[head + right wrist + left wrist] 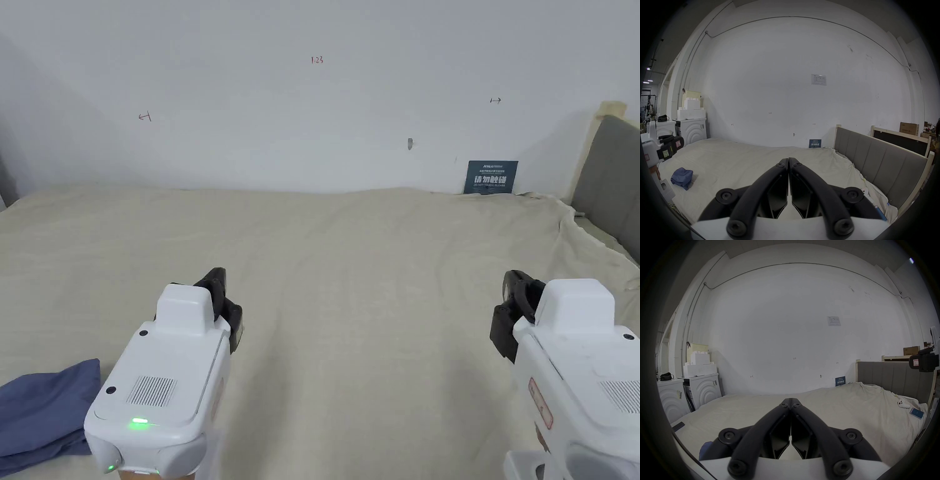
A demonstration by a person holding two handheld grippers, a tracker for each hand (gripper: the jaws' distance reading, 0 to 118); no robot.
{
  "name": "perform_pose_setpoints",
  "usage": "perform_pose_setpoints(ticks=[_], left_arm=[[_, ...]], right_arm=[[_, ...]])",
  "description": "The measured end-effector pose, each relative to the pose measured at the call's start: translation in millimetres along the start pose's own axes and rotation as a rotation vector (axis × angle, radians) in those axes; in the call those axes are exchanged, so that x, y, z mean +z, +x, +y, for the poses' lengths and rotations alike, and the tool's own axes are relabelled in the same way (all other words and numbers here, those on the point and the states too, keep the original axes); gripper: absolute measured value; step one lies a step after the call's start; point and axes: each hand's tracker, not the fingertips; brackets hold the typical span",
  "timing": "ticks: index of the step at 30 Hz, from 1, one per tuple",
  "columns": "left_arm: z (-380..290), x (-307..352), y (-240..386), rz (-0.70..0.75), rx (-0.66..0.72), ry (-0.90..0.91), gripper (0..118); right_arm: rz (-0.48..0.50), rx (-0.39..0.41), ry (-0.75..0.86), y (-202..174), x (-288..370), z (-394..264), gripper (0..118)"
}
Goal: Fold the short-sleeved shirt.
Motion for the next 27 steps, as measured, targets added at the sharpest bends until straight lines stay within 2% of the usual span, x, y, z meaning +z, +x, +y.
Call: perform_pose_setpoints(ticks=[7, 9, 10, 11, 12, 13, 14, 15, 16, 18, 27], left_arm=[[-0.2, -0.5, 0.1, -0.001, -0.003, 0.001, 0], [-0.7, -1.2, -0.5, -0.006, 0.004, -0.004, 9], [-1.4, -1.6, -0.3, -0.002, 0.006, -0.007, 16], [-2.6, -2.1, 0.1, 0.005, 0.009, -0.007, 27], [-3.7, -2.6, -0.4, 0.009, 0.016, -0.009, 49], [-4.6, -2.9, -1.5, 0.01, 0.028, -0.011, 65], [-5.2, -2.8, -3.0, 0.005, 0.043, -0.011, 77], [-5.6, -2.7, -3.7, 0.004, 0.058, -0.012, 91], [-5.7, -3.1, -4.1, 0.007, 0.064, -0.018, 103], [-6.4, -3.5, -4.9, 0.011, 0.066, -0.022, 118], [-6.2, -2.0, -4.0, 0.018, 0.05, -0.004, 118]], right_arm=[[-0.001, 0.002, -0.002, 8.3, -7.3, -7.1, 0], [-0.003, 0.006, -0.009, 9.9, -9.4, -9.9, 5], [-0.002, 0.006, -0.015, 11.1, -10.6, -11.1, 15], [0.002, 0.004, -0.021, 12.8, -11.7, -12.0, 32], [0.009, -0.001, -0.027, 14.1, -12.7, -13.0, 59], [0.01, -0.008, -0.03, 14.5, -13.2, -14.6, 77], [0.007, -0.012, -0.029, 15.1, -13.2, -15.7, 91], [0.007, -0.017, -0.024, 16.0, -13.0, -16.7, 101], [0.007, -0.019, -0.022, 16.8, -12.8, -17.2, 106], [0.008, -0.023, -0.015, 16.7, -11.8, -17.8, 109], [-0.007, -0.033, 0.008, 17.4, -10.8, -18.3, 117]])
